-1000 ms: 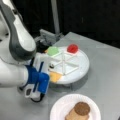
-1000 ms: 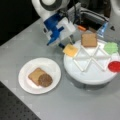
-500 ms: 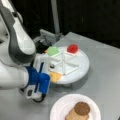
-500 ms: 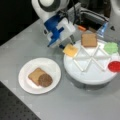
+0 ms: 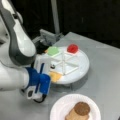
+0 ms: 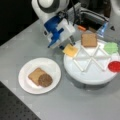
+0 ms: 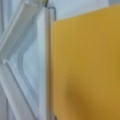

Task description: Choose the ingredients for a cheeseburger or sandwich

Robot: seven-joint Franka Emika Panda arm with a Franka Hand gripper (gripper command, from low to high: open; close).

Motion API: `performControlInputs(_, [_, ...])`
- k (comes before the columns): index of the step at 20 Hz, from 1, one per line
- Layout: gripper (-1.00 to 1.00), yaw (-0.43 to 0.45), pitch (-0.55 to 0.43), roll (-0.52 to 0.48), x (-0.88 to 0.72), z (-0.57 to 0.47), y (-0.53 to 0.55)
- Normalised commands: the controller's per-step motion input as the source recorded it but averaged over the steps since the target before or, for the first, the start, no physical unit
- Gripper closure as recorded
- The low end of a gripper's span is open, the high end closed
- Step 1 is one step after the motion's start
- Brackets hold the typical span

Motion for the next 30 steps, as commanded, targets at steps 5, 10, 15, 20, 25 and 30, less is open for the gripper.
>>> performControlInputs(5, [-1.00,0.125,-0.046,0.277,0.17,-0.07,-0.24])
performControlInputs(10, [-1.00,0.110,-0.056,0.288,0.12,-0.08,-0.21])
performControlInputs(15, [1.00,0.091,-0.057,0.263,0.09,-0.09,-0.19])
performControlInputs(20, [1.00,0.081,-0.041,0.223,0.08,-0.09,-0.19])
performControlInputs(25, [1.00,0.075,-0.021,0.205,0.10,-0.06,-0.16])
performControlInputs(30, [1.00,0.099,-0.048,0.199,0.18,0.07,-0.05])
